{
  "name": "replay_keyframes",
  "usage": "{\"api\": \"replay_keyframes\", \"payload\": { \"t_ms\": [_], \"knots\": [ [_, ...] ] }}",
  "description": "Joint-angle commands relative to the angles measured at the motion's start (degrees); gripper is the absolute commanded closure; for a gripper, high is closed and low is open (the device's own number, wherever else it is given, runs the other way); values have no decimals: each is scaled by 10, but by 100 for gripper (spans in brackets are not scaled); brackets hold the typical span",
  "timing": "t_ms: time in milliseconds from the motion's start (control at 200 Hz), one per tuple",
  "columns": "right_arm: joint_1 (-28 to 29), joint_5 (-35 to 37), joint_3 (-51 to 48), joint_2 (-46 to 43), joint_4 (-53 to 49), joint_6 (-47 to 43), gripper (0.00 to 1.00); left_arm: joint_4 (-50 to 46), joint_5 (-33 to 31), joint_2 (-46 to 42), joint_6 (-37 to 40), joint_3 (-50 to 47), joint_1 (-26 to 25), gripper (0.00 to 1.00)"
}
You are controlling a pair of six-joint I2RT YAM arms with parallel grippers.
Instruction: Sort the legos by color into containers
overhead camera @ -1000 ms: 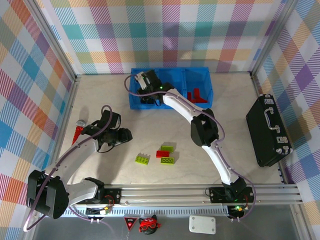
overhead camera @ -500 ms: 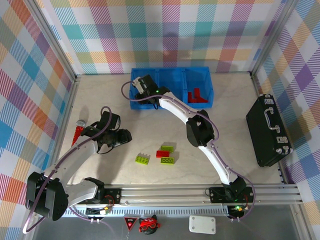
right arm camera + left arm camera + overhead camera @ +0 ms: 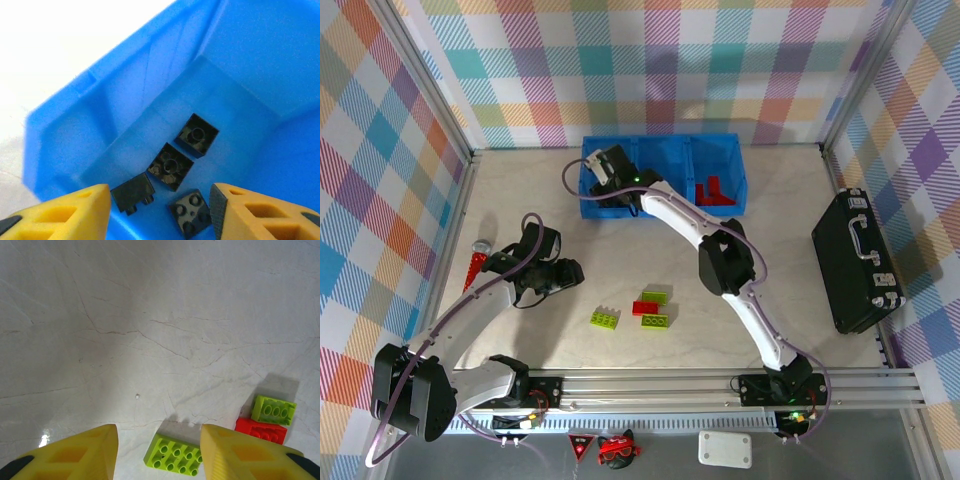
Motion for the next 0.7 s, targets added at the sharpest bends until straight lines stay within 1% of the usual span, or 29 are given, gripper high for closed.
{"api": "replay_keyframes", "payload": {
  "t_ms": [0, 80, 195, 215, 280, 550, 695],
  "knots": [
    [5, 2, -33, -78, 2, 23, 44, -16, 0, -2, 6, -10, -14, 53],
    [5, 1, -70, -112, 2, 31, 44, -19, -7, 2, 5, -9, -23, 53],
    [4, 3, -137, -169, 8, 32, 44, -25, -24, 12, 1, -3, -51, 51],
    [5, 5, -150, -179, 10, 50, 44, -26, -27, 14, 0, -2, -57, 51],
    [5, 12, -196, -212, 18, 54, 44, -32, -41, 22, -5, 4, -78, 49],
    [-1, 46, -385, -347, 46, 80, 44, -63, -104, 63, -21, 32, -174, 33],
    [-12, 62, -481, -418, 52, 104, 44, -69, -125, 88, -29, 41, -215, 28]
  ]
}}
